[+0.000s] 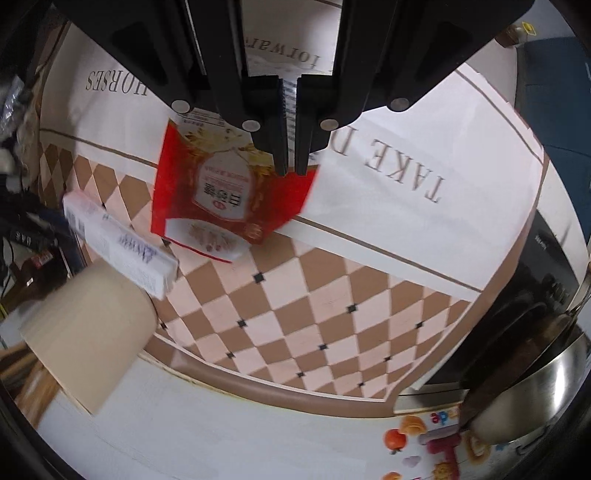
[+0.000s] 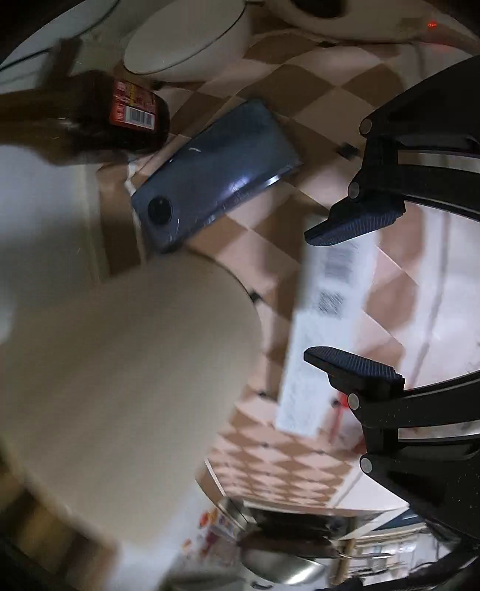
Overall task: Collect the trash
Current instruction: 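Grasp the white Doctor toothpaste box with the right tool while the left holds the sugar bag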
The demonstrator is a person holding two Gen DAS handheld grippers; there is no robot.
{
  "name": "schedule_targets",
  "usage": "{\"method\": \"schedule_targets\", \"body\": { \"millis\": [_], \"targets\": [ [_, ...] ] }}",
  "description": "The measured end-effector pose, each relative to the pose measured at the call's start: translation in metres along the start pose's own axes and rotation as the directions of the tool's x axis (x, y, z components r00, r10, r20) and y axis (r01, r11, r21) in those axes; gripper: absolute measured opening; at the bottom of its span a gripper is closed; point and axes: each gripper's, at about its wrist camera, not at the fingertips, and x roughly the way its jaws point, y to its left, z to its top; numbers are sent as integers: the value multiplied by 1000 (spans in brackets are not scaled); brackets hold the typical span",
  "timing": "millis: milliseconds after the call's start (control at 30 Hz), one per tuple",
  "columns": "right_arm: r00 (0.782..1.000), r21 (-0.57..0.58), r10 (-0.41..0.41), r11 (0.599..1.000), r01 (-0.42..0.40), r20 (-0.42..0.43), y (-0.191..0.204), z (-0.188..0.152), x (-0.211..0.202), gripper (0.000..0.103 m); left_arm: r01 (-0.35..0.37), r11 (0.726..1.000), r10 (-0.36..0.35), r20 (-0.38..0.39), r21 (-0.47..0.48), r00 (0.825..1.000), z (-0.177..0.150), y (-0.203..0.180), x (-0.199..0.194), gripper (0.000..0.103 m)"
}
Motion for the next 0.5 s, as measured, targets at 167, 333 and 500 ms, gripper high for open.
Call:
{"method": "schedule_targets", "body": {
  "millis": [167, 333, 500],
  "targets": [
    [990, -73, 88, 993, -96, -108, 12, -8, 4, 56, -16, 1000, 16, -42, 5, 999, -4, -4, 17, 4],
    [980, -227, 47, 970, -91, -191, 38, -26, 1, 60, -76, 997, 75, -66, -15, 995, -8, 10, 31, 7],
    [976, -503, -200, 854, 130, -87, 68, -21, 18, 88, -170, 985, 169, -103, -1, 980, -8, 15, 56, 60]
  ]
}}
